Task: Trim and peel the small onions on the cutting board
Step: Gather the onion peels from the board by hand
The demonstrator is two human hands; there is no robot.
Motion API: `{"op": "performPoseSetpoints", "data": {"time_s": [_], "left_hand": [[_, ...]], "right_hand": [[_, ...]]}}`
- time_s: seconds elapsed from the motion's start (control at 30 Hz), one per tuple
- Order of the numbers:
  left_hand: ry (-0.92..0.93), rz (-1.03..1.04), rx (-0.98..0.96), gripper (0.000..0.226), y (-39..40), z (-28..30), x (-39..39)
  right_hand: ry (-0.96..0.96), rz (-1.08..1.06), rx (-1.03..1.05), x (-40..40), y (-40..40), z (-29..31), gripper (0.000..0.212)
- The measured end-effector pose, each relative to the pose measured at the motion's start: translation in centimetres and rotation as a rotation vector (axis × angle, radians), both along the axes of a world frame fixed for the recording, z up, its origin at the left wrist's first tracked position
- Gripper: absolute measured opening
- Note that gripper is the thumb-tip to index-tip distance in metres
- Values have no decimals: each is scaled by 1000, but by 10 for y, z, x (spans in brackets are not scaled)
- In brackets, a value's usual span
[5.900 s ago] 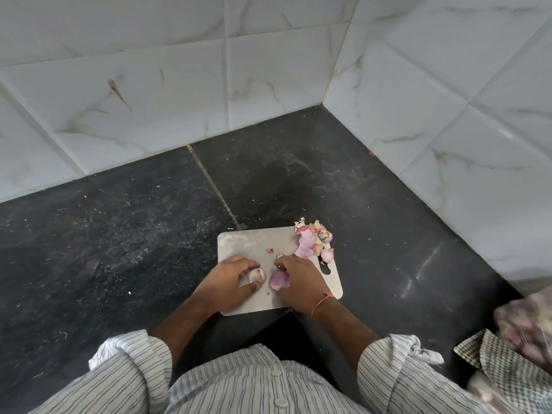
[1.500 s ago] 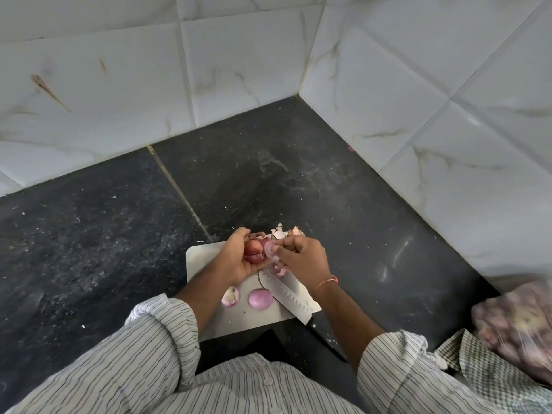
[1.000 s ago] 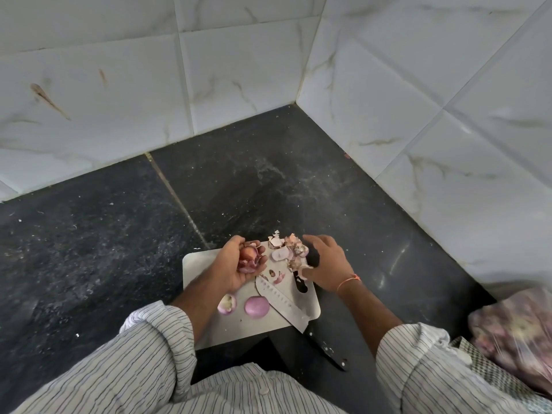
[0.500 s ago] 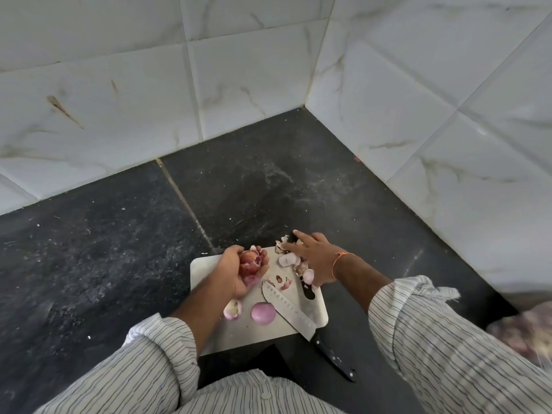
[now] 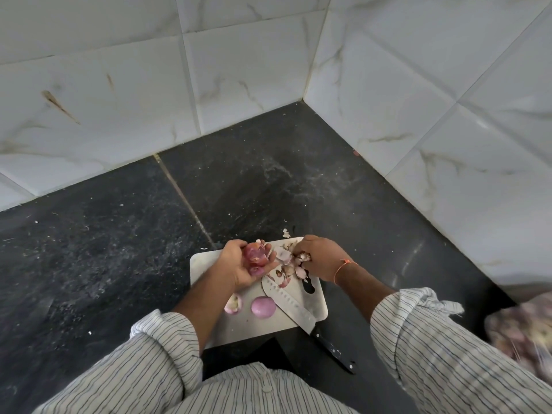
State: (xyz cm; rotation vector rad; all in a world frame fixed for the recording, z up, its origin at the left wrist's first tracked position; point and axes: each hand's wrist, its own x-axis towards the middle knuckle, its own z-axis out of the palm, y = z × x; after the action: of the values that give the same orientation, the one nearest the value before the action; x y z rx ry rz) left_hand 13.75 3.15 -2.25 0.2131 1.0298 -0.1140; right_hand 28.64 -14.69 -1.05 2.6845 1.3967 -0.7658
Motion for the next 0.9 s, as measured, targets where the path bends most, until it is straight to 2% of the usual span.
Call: {"op": "performPoseSetpoints", "data": {"time_s": [0.17, 0.33, 0.43, 0.5, 0.6, 0.67, 0.83, 0.9], "left_hand": [[7, -10, 30, 44, -2, 6, 0], [36, -26, 107, 48, -9, 11, 0], [44, -82, 172, 47, -16, 15, 3], [50, -134, 210, 48, -20, 15, 5], [80, -159, 225, 48, -21, 12, 5], [70, -138, 204, 45, -19, 11, 4], [13, -101, 159, 46, -19, 4, 3], [27, -96, 152, 47, -20, 1, 5]], "right_hand": [[12, -157, 76, -5, -6, -4, 30], [234, -404, 295, -15, 0, 16, 20], [332, -392, 419, -38, 15, 37, 23], [368, -326, 423, -52, 23, 46, 29], [343, -262, 400, -60, 28, 51, 46], [339, -293, 434, -55, 23, 49, 52], [480, -436, 547, -41, 5, 38, 35], [399, -459, 533, -38, -1, 30, 31]]}}
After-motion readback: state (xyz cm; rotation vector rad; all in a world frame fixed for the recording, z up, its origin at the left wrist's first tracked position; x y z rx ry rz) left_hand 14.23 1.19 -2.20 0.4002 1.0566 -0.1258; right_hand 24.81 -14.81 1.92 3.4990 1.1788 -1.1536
